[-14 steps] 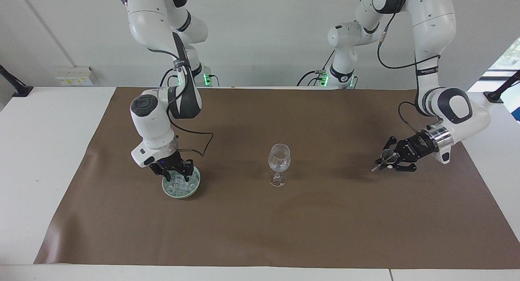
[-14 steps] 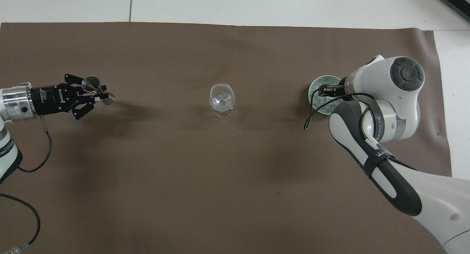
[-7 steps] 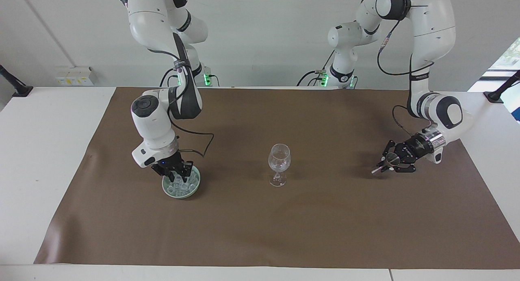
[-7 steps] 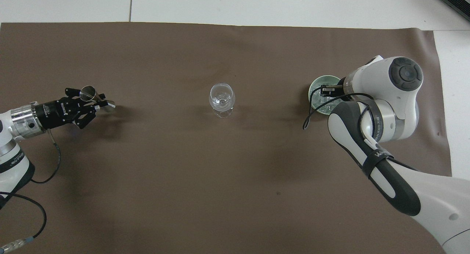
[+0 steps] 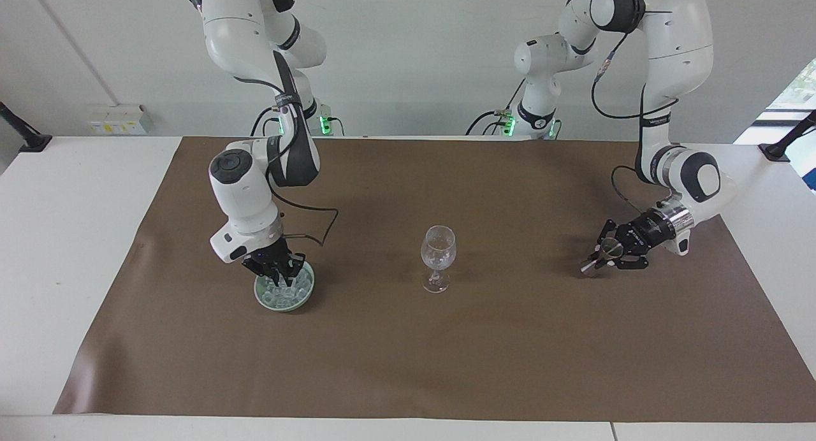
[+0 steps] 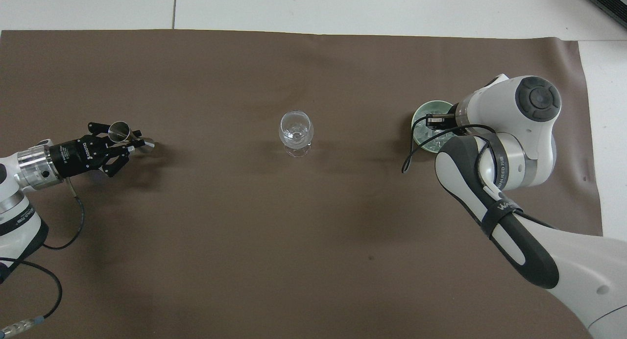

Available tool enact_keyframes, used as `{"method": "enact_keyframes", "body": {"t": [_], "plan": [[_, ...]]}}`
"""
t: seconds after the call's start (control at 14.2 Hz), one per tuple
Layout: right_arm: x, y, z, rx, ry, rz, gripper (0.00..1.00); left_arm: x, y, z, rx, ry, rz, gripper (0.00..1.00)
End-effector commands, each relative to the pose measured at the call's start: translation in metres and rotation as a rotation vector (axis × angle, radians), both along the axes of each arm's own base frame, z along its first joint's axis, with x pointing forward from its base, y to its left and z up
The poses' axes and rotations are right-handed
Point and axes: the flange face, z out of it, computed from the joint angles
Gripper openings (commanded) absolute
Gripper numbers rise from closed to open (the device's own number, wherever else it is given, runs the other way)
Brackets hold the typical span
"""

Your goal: Pour wine and add ice with both arms

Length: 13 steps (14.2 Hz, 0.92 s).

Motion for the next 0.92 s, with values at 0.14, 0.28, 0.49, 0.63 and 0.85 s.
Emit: {"method": "enact_keyframes", "body": {"t": [0.14, 0.28, 0.49, 0.63, 0.85], "plan": [[0.003, 0.001, 0.002, -0.035, 0.008, -0.002, 0.0, -0.005, 0.007, -0.007, 0.009, -0.013, 0.034, 0.0], [0.01, -0.005, 0.033, -0.056, 0.02, -0.006, 0.0, -0.005, 0.008, -0.011, 0.024, -0.005, 0.045, 0.0], [0.012, 0.005, 0.121, -0.044, 0.02, -0.014, 0.0, -0.004, 0.008, -0.013, 0.035, 0.0, 0.05, 0.0], [0.005, 0.051, 0.153, 0.019, -0.009, -0.04, 0.0, -0.004, 0.008, -0.015, 0.042, 0.004, 0.054, 0.0], [0.0, 0.104, 0.169, 0.078, -0.055, -0.009, 0.0, -0.004, 0.009, -0.016, 0.043, 0.008, 0.054, 0.0]]}}
